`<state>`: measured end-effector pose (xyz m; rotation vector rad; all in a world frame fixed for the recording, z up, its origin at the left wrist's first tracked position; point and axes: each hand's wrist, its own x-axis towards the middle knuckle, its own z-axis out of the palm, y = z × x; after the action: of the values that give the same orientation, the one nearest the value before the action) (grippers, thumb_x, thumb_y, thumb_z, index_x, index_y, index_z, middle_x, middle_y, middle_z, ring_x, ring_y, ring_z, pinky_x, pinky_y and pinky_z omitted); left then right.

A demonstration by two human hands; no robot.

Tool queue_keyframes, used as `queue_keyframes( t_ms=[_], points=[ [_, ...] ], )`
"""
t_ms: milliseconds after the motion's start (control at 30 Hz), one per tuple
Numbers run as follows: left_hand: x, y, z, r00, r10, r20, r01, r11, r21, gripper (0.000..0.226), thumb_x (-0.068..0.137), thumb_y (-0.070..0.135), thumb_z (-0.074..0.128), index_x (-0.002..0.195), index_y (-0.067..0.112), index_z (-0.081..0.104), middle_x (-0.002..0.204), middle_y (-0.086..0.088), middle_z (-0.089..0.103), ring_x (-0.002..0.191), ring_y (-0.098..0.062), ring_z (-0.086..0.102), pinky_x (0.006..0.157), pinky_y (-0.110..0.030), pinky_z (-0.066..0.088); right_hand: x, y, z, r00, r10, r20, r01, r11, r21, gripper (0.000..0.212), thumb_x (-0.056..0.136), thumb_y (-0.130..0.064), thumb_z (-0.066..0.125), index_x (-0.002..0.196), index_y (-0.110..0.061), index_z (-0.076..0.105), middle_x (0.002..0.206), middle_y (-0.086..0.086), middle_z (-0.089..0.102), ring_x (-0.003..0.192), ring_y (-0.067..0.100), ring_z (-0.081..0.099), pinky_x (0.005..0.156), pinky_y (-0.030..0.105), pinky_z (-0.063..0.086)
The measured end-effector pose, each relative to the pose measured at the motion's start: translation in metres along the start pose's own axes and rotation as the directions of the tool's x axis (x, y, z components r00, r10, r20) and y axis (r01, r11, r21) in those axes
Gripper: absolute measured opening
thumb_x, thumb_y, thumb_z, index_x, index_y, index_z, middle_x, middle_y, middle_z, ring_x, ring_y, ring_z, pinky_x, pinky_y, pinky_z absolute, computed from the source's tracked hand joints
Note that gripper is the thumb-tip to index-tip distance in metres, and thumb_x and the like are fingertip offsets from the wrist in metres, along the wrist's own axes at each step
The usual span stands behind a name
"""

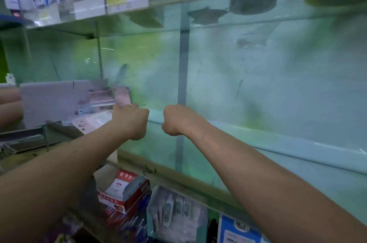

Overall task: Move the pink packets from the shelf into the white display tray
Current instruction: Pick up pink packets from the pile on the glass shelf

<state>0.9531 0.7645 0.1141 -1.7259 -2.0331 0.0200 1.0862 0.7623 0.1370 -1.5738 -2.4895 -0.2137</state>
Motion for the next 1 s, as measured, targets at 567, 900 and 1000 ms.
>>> queue_keyframes(
  t_ms=[567, 900, 1000],
  points=[
    [0.067, -0.087, 0.050, 0.998, 0.037, 0.044, -0.033, 0.996, -0.081, 0.047, 0.089, 0.026, 0.054, 0.135, 0.024, 0.044, 0.137, -0.007, 0.046, 0.127, -0.026, 0.045, 0.106, -0.047, 0.026, 0.083, -0.072, 0.031, 0.999, 0.013, 0.042, -0.013, 1.000, -0.008, 0.022, 0.094, -0.013, 0.048, 0.112, -0.005, 0.056, 0.121, 0.014, 0.058, 0.107, 0.030, 0.057, 0.071, 0.027, 0.036],
    [0.086, -0.113, 0.070, 0.989, 0.121, 0.079, -0.105, 0.976, -0.189, 0.051, 0.089, 0.024, 0.053, 0.139, 0.029, 0.042, 0.140, -0.001, 0.049, 0.128, -0.024, 0.045, 0.108, -0.054, 0.023, 0.102, -0.113, 0.042, 0.989, 0.000, 0.149, -0.006, 0.999, 0.038, 0.029, 0.094, -0.036, 0.051, 0.103, -0.009, 0.056, 0.098, 0.012, 0.054, 0.088, 0.030, 0.053, 0.054, 0.026, 0.033],
    [0.090, -0.112, 0.072, 0.991, 0.123, 0.054, -0.111, 0.974, -0.196, 0.044, 0.089, 0.026, 0.054, 0.133, 0.024, 0.046, 0.137, -0.004, 0.050, 0.126, -0.025, 0.046, 0.106, -0.051, 0.026, 0.101, -0.117, 0.043, 0.986, 0.011, 0.166, -0.019, 0.999, 0.047, 0.024, 0.094, -0.032, 0.049, 0.080, -0.015, 0.041, 0.079, 0.007, 0.046, 0.080, 0.027, 0.047, 0.050, 0.026, 0.031]
  ],
)
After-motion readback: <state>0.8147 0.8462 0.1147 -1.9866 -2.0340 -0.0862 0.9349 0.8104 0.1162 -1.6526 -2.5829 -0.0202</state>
